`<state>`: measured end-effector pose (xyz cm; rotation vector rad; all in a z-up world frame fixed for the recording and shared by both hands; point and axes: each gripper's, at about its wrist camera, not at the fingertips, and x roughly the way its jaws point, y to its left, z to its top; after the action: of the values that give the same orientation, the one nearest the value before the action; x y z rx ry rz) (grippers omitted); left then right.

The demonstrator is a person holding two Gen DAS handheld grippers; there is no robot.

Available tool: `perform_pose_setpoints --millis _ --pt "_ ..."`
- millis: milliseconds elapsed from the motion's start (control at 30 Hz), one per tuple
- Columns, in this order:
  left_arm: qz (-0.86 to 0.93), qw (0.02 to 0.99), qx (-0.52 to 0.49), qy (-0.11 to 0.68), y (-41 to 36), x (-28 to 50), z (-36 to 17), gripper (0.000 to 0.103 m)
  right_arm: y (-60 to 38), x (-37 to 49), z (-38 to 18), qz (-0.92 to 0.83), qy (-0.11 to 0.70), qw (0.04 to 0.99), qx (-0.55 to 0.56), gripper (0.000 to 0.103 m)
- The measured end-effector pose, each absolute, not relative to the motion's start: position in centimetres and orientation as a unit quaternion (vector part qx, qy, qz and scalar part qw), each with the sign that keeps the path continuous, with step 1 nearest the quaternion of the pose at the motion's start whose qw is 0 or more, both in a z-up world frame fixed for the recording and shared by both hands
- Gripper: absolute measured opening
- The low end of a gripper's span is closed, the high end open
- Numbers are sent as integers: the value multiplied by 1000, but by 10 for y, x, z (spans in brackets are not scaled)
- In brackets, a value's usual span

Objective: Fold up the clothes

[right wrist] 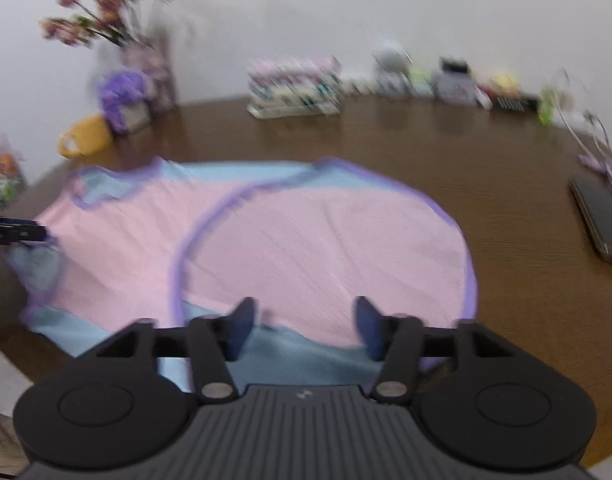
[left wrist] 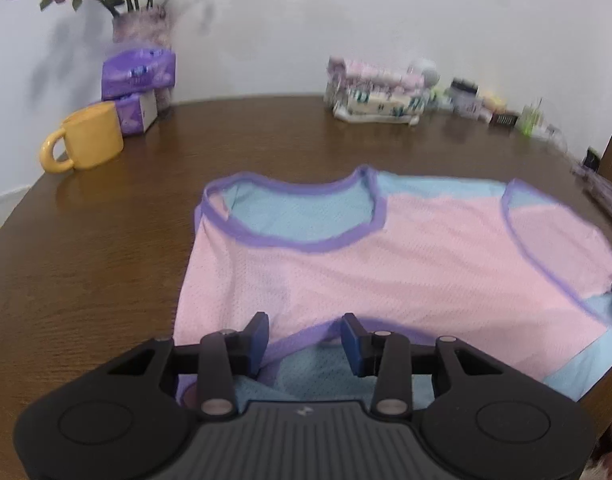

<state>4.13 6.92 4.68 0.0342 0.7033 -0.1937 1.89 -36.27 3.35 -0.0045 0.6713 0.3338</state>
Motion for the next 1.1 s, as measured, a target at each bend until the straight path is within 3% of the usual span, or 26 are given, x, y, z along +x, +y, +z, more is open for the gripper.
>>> perform_pose_setpoints --millis 33,100,133,400,467,567,633,733,833,933,1100 --pt "-99 937 14 335 69 38 50 64 -360 13 40 175 312 934 -6 88" --pt "-113 942 21 314 61 26 59 87 -352 2 49 196 288 937 -16 103" --pt "-125 944 25 303 57 19 62 92 -349 -3 54 207 277 938 -19 103" --pt "-248 924 102 274 8 -25 66 99 -323 -30 56 264 277 919 -99 103" --pt "-262 916 150 266 -8 -34 62 94 -316 -35 55 280 279 908 -138 102" --pt "-286 896 213 265 -25 -45 56 77 -304 -39 55 300 297 887 -186 95" --pt "-308 875 248 278 -33 -47 51 59 -298 -39 54 316 311 869 -220 77" --pt "-334 845 307 284 -43 -52 45 41 -291 -40 53 333 328 842 -270 59" --pt "-349 818 357 286 -50 -53 41 32 -287 -39 49 341 332 818 -324 49" --pt "-359 795 394 290 -58 -51 39 29 -286 -37 46 351 338 796 -359 41" --pt "-371 767 428 303 -66 -48 35 17 -286 -28 41 359 358 780 -367 40"
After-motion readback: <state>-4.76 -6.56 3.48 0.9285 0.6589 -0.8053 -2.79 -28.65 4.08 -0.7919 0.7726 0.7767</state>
